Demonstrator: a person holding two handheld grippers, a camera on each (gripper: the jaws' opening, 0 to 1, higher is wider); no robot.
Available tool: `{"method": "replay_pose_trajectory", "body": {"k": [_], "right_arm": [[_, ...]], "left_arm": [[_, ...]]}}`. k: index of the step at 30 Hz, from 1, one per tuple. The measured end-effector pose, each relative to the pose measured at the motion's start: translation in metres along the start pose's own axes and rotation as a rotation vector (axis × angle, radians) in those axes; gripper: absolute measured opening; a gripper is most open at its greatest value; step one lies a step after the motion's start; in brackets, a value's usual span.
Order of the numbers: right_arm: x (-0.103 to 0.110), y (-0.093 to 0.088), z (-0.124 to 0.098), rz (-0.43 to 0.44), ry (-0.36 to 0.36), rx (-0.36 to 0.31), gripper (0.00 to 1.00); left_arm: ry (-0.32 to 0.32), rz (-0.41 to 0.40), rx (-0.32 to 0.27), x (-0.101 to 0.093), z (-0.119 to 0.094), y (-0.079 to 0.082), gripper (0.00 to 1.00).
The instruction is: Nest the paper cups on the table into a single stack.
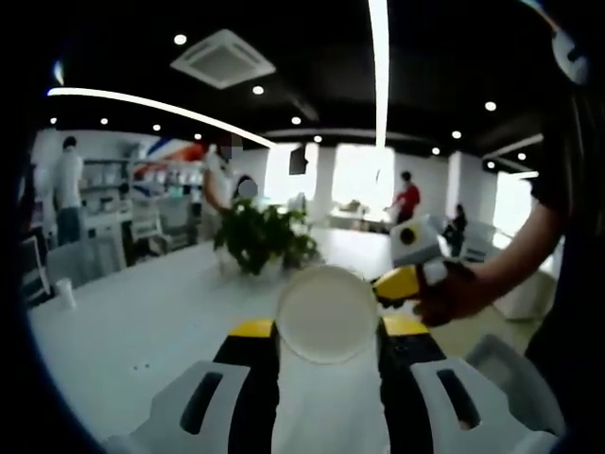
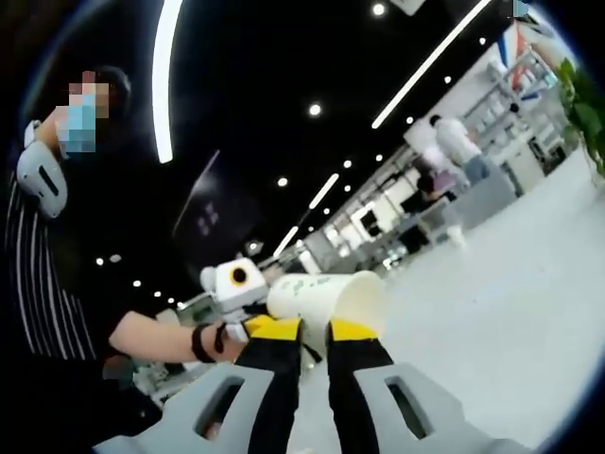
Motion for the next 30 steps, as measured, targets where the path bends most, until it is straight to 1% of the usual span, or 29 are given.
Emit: {"method": "replay_pose_trajectory", "body": {"k": [3,10,16,17,19,20,21,23,27,30], "right_arm": [[0.003,0.002,0.003,0.002,0.017,0.004,0.03],[0.006,0.006,0.007,-0.019,0.032,0.022,0.01],[0.009,0.007,0.011,-0.035,0.056,0.05,0.0],[0.004,0.006,0.011,-0.093,0.027,0.077,0.0],[0.008,0.008,0.012,-0.062,0.044,0.074,0.0],[0.008,0.008,0.012,-0.051,0.056,0.076,0.0],[0.007,0.009,0.012,-0.053,0.057,0.082,0.0],[0.008,0.01,0.013,-0.085,0.056,0.098,0.0],[0.007,0.013,0.014,-0.09,0.062,0.119,0.0],[0.007,0.015,0.015,-0.124,0.066,0.15,0.0]], "left_arm": [[0.01,-0.001,0.0,0.002,-0.002,-0.001,0.41],[0.016,0.008,-0.002,0.005,-0.006,-0.002,0.42],[0.027,0.002,-0.007,0.008,-0.009,-0.001,0.49],[0.022,0.008,-0.008,0.007,-0.01,-0.002,0.47],[0.006,0.015,0.001,0.005,-0.011,-0.003,0.4],[0.007,0.023,0.008,0.005,-0.012,-0.005,0.39],[0.007,0.031,0.013,0.005,-0.011,-0.006,0.4],[0.009,0.035,0.021,0.006,-0.011,-0.007,0.41],[0.016,0.029,0.018,0.008,-0.012,-0.008,0.43],[0.018,0.037,0.014,0.008,-0.012,-0.007,0.45]]}}
Point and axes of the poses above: the point that each gripper's makers call its tool centre point, and the gripper's own axes: z roughly forward along the fingers, x roughly to its left, y roughly out of its top, the point moved 5 cm from there along -z, roughly backward along the fingers, and after that the axes turned 6 degrees about -z, right-handed, at the moved point
